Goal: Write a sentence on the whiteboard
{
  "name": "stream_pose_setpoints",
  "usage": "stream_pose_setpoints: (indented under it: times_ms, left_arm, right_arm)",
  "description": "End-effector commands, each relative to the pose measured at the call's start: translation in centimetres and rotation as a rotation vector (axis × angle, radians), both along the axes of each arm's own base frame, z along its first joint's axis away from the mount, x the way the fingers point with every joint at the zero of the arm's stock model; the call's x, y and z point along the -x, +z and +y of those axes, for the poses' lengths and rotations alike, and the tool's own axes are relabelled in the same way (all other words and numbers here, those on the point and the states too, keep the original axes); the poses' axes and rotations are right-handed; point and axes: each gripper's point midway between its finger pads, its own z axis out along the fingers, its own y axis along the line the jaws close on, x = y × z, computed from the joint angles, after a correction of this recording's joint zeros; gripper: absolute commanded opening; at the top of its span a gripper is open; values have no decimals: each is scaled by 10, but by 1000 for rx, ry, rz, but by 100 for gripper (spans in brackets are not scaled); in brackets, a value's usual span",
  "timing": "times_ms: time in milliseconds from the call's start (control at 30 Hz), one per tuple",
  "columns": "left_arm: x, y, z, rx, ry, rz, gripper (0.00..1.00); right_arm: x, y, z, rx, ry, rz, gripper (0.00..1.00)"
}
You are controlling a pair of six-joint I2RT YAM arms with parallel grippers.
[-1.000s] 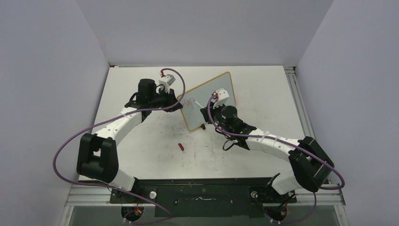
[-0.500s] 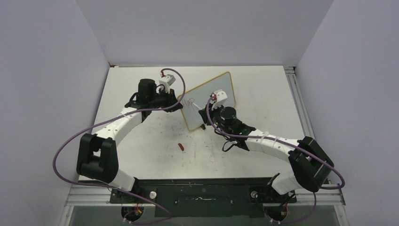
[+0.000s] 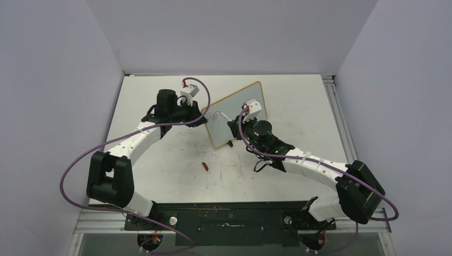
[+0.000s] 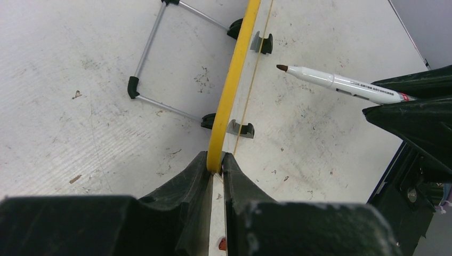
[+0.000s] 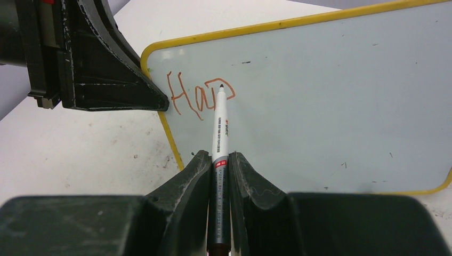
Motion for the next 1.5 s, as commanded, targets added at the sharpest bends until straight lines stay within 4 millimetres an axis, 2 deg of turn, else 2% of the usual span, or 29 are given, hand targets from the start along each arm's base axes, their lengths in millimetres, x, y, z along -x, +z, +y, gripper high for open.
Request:
stream_pose_setpoints:
  times_ms: [0,1267,1467]
  left_arm:
    - [3,14,-4,-11,-26,-36,0]
    - [3,12,-4,-15,-27,-30,0]
    - [3,11,-4,-15,-28,-30,0]
  right_arm:
    - [-13,28,4,-34,-24,-64,5]
    - [-31,22,7,-44,-39,-58,5]
    - [-31,13,3,-29,-51,-43,5]
